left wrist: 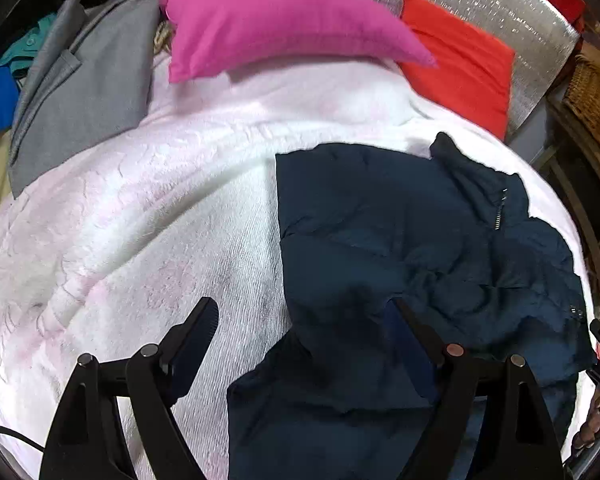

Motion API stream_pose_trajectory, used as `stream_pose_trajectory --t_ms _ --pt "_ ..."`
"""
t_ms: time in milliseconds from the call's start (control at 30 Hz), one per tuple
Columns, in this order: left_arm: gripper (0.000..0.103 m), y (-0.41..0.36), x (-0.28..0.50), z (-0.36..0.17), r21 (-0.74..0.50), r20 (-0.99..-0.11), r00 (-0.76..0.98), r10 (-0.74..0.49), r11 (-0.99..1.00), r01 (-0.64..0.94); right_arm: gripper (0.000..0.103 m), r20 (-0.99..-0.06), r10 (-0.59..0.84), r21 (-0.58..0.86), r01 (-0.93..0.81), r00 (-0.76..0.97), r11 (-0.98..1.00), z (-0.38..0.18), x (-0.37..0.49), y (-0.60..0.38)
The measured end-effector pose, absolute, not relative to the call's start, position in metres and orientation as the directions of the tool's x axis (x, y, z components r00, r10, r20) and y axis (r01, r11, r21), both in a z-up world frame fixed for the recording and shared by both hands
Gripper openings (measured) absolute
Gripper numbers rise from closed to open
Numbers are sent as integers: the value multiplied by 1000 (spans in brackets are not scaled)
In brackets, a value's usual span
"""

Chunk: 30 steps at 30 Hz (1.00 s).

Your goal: Fold large clothes

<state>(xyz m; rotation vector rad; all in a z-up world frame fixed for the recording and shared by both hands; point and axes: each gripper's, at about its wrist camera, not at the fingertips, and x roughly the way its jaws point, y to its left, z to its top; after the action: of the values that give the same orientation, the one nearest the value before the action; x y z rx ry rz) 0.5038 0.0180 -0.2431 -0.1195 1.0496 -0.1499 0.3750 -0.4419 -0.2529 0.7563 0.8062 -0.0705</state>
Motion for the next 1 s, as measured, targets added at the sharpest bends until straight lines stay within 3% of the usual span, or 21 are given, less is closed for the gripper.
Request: stream_pose_trajectory --t_ms 67,100,233,333,533,567,633,700,1000 --pt "85 12 507 -251 -140 -863 480 -156 988 69 48 -700 230 566 329 676 756 -260 382 -438" --pt "85 9 507 -255 -123 -866 478 -144 990 75 33 -711 235 554 322 662 768 -263 384 -435" --pt "85 -7 497 -258 -36 -844 530 -85 994 101 25 -704 189 510 302 684 805 -260 375 -429" --pt "85 -14 492 -256 23 -826 561 -46 993 116 25 -684 159 501 300 712 812 -253 366 -431" --pt "85 -28 459 -226 138 -728 685 6 981 138 28 -736 164 474 327 657 817 -258 367 -430" --pt "85 -30 451 -220 161 -709 705 15 977 142 31 -736 162 474 329 658 817 -257 364 -429" --pt "85 -33 437 -209 197 -672 740 26 970 145 51 -732 151 468 328 665 821 -251 358 -428" --pt "85 -34 425 -197 211 -642 767 21 966 150 61 -723 139 462 323 677 826 -245 350 -427" --pt "85 -32 393 -163 206 -606 795 26 971 125 61 -698 126 466 312 705 828 -233 336 -424"
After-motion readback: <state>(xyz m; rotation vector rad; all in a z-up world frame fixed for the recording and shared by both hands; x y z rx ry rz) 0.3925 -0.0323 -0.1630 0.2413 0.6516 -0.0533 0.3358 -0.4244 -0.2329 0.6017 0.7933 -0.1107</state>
